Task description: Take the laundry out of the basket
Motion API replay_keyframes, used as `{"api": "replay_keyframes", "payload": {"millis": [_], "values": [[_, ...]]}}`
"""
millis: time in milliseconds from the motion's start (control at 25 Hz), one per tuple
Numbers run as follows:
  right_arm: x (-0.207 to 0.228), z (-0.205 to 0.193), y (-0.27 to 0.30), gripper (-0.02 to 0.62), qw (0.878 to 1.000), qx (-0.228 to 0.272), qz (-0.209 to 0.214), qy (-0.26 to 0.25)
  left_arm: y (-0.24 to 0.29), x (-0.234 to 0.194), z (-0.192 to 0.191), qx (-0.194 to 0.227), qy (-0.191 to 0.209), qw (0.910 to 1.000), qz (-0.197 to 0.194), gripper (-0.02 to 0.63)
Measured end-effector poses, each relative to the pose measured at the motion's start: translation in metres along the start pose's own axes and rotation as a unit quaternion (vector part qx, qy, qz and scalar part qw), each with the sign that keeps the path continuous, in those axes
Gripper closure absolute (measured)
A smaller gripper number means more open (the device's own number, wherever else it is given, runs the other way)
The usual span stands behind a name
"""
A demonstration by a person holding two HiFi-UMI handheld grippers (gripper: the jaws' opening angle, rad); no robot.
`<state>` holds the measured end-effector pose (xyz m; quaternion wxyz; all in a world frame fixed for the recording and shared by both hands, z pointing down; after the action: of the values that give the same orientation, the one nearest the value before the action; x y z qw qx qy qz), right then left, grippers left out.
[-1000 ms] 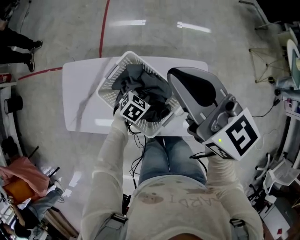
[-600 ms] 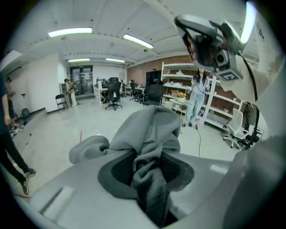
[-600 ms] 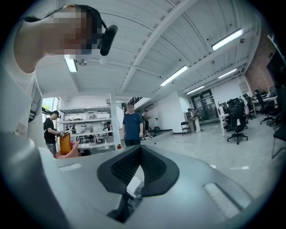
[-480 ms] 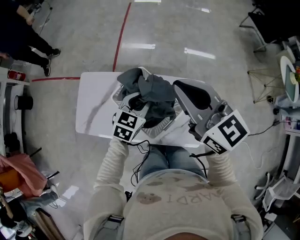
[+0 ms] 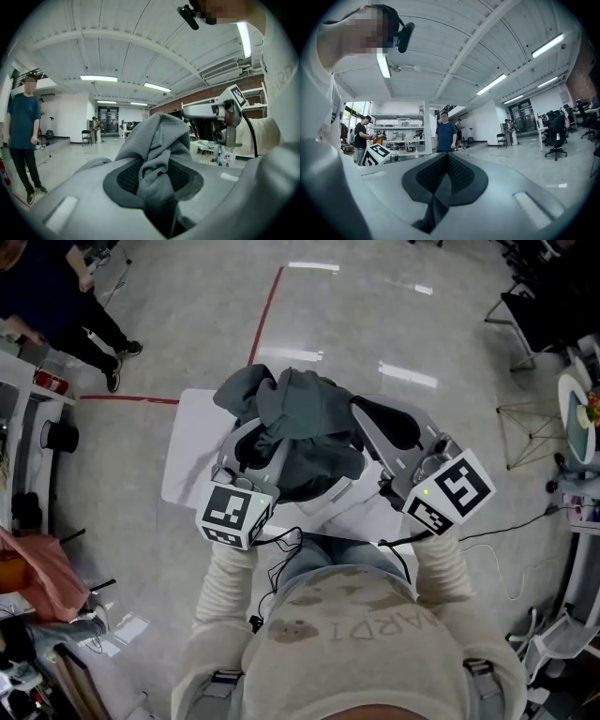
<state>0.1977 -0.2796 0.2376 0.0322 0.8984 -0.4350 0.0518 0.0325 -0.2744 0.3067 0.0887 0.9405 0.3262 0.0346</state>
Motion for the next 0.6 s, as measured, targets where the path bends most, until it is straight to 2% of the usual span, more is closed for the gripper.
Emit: {"api": "replay_keyframes", "payload": {"millis": [280, 600], "values": [[0.000, 0.005, -0.004, 0.568, 1.000, -0.001, 0.005, 0.001, -0.033, -0.005, 0.061, 0.081, 0.010, 0.9957, 0.044, 0.496], [-0.003, 0.010, -0.006, 0.568, 1.000, 0.002, 0.010, -0.004, -0.060, -0.001, 0.098, 0.146, 0.015, 0.9870, 0.066, 0.497]]}}
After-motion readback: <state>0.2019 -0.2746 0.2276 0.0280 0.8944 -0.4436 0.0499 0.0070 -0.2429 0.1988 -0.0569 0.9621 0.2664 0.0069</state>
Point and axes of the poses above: the fingertips, and each gripper's own axes: y forward along the fingers, x to its right, z out of its top, the point moved 5 cm from there along -y, backward along the fingers, and after that the axes turned 2 degrees about x, right-handed, at the moved point
